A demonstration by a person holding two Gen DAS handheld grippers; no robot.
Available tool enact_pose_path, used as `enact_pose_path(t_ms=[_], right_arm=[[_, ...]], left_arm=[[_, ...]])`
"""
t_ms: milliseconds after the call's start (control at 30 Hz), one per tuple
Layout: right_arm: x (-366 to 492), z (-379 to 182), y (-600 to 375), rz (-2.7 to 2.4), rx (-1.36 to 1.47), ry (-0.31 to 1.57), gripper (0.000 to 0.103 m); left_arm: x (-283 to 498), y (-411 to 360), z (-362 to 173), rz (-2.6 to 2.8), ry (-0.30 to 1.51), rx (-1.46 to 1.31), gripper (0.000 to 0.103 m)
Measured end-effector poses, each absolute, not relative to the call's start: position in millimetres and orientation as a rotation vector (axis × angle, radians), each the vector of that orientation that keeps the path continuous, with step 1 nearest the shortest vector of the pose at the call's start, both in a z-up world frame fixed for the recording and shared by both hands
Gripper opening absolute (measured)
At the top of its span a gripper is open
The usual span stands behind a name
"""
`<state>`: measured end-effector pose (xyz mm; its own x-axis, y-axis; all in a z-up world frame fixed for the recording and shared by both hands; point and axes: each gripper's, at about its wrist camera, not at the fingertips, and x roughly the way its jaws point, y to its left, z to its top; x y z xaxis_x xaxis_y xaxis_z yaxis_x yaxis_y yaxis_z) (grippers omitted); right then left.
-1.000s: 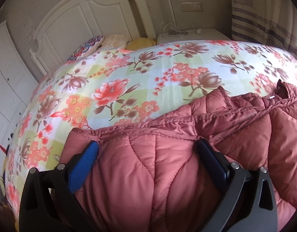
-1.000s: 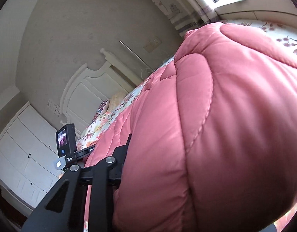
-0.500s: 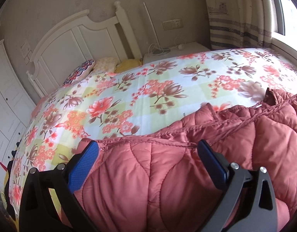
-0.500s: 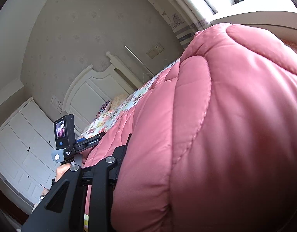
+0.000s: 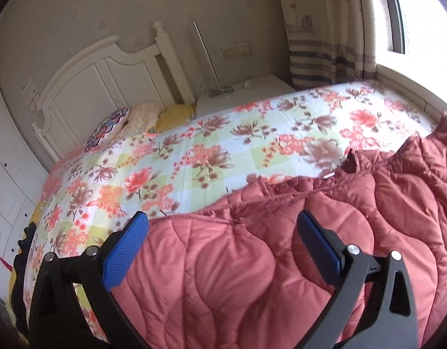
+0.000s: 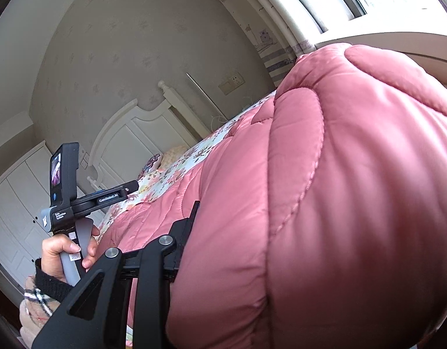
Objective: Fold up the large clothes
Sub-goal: 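Grasp the folded pink jacket bundle with the right gripper and lift it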
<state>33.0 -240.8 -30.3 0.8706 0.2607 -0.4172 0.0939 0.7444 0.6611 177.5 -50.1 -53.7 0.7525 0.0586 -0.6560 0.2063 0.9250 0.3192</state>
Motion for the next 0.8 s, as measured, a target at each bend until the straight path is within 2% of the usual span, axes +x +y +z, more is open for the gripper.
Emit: enact_pose_path(t_ms=[133, 533, 733, 800], right_arm=[[28.6, -25.2, -238.8, 0.083, 0.663, 0.514, 0.035], [39.5, 16.7, -197.3, 0.018, 0.335, 0.488, 0.035], [42.7, 23.4, -194.8, 0.001, 0.266, 0.493, 0.035], [46.2, 25.2, -192.1, -0.009, 0.25, 0.497, 0.035]], left_arm=[[188.5, -69.9, -123.6, -0.083, 0.801, 0.453, 0.101], [194.2, -55.3, -119.2, -0.067, 0.812, 0.397, 0.101], [149.7, -38.1, -68.8, -0.148, 0.692, 0.281, 0.101], [129.8, -38.6, -67.8, -0.171, 0.668, 0.308, 0.101]])
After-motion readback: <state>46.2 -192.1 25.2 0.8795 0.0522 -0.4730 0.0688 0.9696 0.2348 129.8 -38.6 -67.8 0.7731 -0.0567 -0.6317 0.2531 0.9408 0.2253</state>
